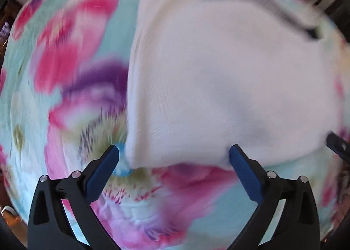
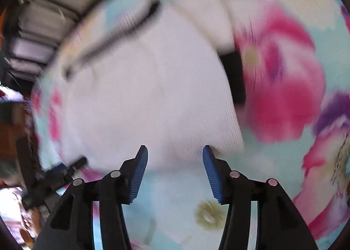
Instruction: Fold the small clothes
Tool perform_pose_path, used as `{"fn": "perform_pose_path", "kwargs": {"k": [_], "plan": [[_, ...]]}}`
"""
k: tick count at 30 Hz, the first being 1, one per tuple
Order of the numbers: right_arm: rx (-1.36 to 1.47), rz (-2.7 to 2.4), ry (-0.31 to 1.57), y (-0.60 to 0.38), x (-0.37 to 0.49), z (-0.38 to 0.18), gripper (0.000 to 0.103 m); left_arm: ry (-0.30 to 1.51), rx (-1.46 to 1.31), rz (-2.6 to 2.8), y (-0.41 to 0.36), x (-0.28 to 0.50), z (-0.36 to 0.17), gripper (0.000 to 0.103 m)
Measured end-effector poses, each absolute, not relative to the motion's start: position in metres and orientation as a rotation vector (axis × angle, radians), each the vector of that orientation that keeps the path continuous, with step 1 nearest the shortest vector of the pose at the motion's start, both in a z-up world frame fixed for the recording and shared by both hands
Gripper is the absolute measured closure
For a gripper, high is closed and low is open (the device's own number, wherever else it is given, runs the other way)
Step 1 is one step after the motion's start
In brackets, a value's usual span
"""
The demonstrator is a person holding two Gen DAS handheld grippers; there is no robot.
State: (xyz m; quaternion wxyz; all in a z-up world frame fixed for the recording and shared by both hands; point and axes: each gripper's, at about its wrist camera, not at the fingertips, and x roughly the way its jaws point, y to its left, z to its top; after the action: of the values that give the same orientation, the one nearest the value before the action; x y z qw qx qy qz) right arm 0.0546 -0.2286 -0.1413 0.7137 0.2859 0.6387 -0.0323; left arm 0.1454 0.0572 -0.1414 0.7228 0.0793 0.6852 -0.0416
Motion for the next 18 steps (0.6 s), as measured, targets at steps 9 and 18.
{"fn": "perform_pose_path", "kwargs": {"k": [9, 18], "plan": [[0.763, -0.15, 1.381, -0.255, 0.031, -0.133, 0.045, 1.512, -0.035, -0.051, 0.092, 0.141, -0.126, 0.004], [0.922, -0.077, 1.243, -0.253, 0.002, -0.088, 0.037, 1.199, 0.189, -0.056, 0.053, 0.091, -0.047, 0.005]]}}
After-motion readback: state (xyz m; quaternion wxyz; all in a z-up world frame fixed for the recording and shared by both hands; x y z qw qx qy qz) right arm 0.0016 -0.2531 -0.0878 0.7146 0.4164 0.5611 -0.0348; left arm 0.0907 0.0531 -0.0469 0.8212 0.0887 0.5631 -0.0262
